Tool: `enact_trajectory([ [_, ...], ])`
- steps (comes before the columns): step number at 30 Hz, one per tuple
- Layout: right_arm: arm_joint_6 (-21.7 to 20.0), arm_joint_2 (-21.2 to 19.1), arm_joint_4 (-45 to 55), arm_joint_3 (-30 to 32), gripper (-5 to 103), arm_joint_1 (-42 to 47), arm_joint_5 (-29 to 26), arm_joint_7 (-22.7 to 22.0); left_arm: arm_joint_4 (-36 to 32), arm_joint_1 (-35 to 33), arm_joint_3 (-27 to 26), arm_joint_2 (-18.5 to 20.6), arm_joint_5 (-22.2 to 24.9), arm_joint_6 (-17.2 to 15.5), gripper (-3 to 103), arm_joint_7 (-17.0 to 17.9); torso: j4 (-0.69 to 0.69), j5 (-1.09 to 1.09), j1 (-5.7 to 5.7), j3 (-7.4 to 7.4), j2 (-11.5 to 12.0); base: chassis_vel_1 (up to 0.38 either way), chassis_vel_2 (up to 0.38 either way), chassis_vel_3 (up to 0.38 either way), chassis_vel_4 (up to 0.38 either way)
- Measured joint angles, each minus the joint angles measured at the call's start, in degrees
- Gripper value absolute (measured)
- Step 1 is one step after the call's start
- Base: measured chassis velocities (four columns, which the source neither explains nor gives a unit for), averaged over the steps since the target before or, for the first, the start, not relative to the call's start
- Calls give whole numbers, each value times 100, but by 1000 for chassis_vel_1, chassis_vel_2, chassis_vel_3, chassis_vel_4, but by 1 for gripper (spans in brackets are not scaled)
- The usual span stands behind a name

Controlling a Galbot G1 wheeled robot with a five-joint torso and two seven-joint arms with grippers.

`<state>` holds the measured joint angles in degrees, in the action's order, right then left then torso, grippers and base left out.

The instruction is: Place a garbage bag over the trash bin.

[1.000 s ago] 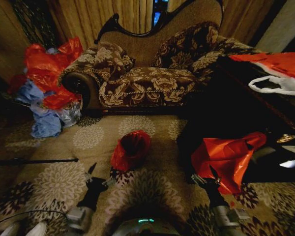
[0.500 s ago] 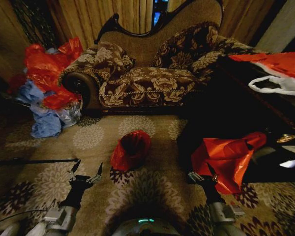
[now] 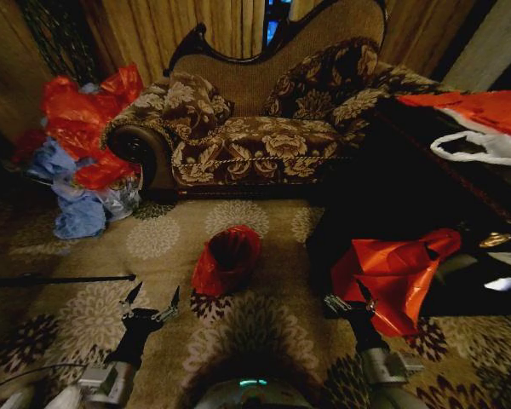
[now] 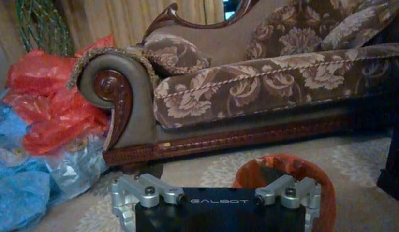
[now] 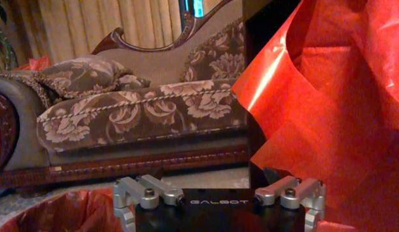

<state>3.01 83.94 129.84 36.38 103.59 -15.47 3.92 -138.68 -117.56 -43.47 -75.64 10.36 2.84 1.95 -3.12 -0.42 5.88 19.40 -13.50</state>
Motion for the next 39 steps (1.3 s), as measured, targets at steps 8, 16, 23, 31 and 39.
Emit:
enact_trajectory([
  [8,0,0,0,1,100,2,0,0,0,2,4,3,-3,-4,100,5,0,0,0,0,0,0,0,0,0],
  [16,0,0,0,3,100,2,-1,0,0,5,7,5,-6,-5,100,8,0,0,0,0,0,0,0,0,0],
  [23,2,0,-1,4,100,2,-2,2,0,5,9,8,-8,-5,100,11,0,0,0,0,0,0,0,0,0],
  [31,4,0,-4,4,100,2,-4,4,0,6,9,8,-8,-5,100,13,0,0,0,0,0,0,0,0,0],
  [39,4,0,-6,4,100,2,-4,5,2,6,10,8,-8,-5,100,14,0,0,0,0,0,0,0,0,0],
])
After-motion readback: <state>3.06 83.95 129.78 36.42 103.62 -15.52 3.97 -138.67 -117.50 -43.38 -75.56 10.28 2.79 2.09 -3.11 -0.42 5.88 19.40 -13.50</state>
